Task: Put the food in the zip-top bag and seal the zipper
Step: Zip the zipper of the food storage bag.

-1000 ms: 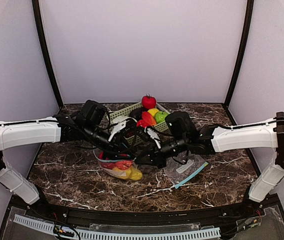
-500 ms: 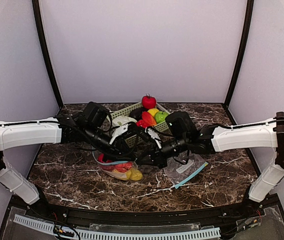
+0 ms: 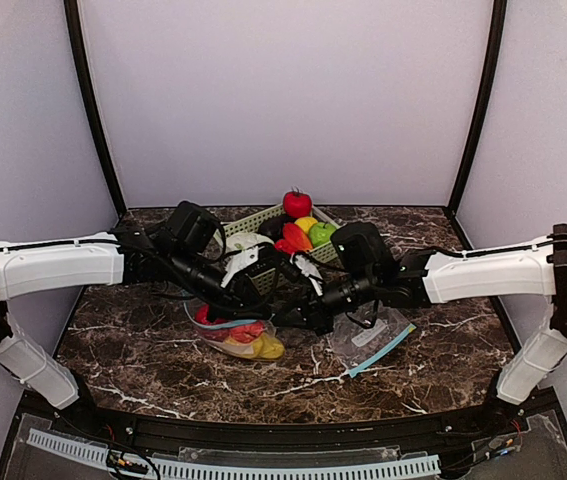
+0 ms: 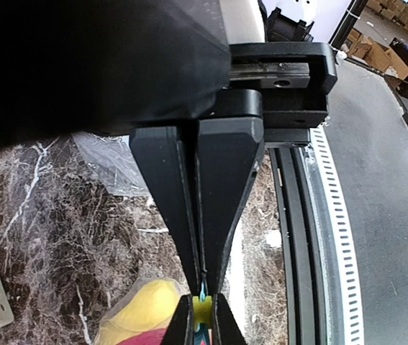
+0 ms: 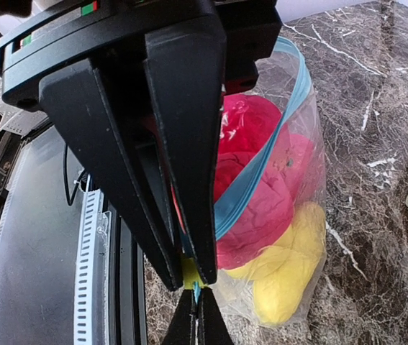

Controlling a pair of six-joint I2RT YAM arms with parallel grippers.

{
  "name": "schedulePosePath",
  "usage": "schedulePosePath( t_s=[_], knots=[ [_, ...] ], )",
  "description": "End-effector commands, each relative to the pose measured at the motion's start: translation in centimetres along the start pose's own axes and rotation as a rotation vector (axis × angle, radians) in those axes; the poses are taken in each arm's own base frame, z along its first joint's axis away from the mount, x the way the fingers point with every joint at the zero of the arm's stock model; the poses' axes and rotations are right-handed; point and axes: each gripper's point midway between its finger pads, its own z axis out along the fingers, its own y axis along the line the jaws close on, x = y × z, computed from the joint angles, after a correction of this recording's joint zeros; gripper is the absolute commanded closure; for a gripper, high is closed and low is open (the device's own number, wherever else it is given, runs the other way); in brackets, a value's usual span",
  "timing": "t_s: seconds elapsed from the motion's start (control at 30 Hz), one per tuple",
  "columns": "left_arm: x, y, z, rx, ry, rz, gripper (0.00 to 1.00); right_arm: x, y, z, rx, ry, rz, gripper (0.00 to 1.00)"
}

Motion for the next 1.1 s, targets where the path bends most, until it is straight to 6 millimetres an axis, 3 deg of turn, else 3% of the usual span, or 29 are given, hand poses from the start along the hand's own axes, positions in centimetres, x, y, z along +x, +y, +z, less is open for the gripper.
schedulePosePath(
  t_s=[0.0, 0.53, 1.07],
  knots=[
    [1.7, -0.6, -0.4, -0.008, 0.083, -0.016, 0.99, -1.0, -2.1, -1.8, 0.135, -0.036, -0.040, 1.00],
    [1.6, 0.8, -2.1, -0.118, 0.101, 0.014, 0.99, 1.9, -3.8, -4.4, 0.271, 0.053, -0.024, 1.00],
    [1.5, 2.3, -3.9, -0.176, 0.089, -0.002, 0.99, 2.2, -6.7, -7.9, 0.452, 0.048, 0.006, 1.00]
  ],
)
